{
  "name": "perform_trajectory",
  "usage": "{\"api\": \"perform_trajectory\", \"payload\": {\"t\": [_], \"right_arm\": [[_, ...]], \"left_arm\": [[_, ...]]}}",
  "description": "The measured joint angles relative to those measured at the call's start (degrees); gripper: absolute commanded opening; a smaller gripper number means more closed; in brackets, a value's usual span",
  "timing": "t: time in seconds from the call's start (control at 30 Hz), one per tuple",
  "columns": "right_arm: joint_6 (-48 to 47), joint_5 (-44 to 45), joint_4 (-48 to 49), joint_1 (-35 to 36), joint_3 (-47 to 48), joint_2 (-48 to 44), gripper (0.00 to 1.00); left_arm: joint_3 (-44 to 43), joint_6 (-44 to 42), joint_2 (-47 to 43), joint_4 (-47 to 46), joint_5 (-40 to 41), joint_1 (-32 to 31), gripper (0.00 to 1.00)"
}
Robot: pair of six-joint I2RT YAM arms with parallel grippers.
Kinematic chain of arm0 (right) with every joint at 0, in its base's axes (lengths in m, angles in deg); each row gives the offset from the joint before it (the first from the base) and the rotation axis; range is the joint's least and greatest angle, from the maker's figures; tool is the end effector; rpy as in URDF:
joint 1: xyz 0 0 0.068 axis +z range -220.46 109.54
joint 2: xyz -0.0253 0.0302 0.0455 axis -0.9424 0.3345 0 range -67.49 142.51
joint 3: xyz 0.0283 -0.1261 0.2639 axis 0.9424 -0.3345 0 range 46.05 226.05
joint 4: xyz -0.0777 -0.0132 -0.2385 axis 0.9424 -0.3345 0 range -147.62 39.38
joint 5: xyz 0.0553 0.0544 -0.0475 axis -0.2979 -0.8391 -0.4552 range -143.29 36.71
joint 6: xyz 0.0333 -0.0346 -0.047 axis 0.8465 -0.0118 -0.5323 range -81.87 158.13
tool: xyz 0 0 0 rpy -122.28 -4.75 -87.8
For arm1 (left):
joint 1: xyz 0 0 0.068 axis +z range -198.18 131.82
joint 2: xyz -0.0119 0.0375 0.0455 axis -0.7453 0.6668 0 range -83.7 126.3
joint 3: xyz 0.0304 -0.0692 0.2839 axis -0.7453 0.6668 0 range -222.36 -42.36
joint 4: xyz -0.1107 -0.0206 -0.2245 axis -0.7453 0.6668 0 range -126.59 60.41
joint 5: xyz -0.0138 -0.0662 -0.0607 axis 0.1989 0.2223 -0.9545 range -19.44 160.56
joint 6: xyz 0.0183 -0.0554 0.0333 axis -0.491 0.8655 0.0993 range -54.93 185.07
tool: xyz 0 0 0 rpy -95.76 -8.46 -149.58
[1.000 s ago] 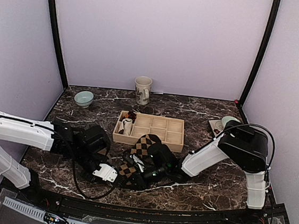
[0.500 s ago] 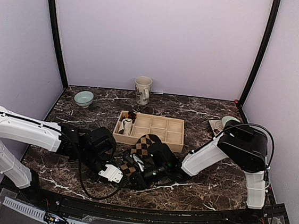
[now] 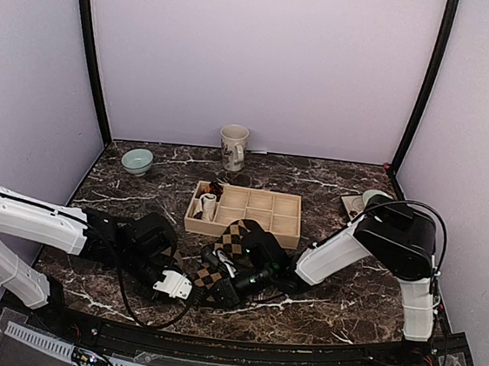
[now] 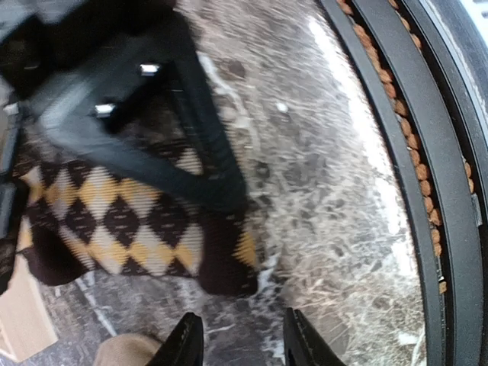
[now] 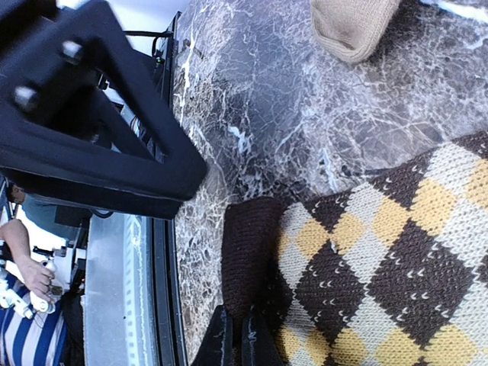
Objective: Roll the socks
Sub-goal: Roll the sock at the center of the board.
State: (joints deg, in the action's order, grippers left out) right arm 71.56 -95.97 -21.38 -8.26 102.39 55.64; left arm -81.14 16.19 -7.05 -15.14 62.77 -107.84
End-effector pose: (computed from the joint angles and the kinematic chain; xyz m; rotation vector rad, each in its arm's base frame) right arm 0.1607 0.3827 0.0922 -1.1171 2.3654 1.6114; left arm 0.1152 -0.2113 0.1859 2.1478 1.4848 -0.2443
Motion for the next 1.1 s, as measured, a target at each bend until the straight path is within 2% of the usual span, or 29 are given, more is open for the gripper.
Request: {"api": "perform_trajectory", "payload": {"t": [0.33, 0.4, 0.6, 0.7, 0.87, 1.1], "right_arm": [[1.7, -1.5, -1.2, -0.3, 1.0, 0.4, 0.00], [1.9, -1.6, -1.7, -0.3, 1.3, 0.5, 0.00], [2.6, -2.3, -2.6, -0.5, 1.9, 0.8, 0.00], [2.9, -3.0, -2.4, -0.7, 2.0, 0.9, 0.00], [3.6, -4.3, -2.3, -0.9, 2.3, 1.2, 0.00], [5.6, -5.1, 1.2, -1.2, 1.2, 1.5, 0.00]], "left_arm": [[3.1, 3.9, -7.8, -6.5, -1.6, 8.6, 0.47], [4.0, 4.5, -7.6, -6.9, -1.2, 8.8, 0.50], [4.1, 7.7, -5.2, -6.8, -1.7, 5.9, 0.51], [4.2, 7.7, -5.1, -6.8, -2.7, 4.2, 0.48], [4.2, 6.2, -1.9, -6.8, -3.1, 3.0, 0.38], [4.0, 4.4, 1.4, -7.1, -5.1, 1.9, 0.34]]}}
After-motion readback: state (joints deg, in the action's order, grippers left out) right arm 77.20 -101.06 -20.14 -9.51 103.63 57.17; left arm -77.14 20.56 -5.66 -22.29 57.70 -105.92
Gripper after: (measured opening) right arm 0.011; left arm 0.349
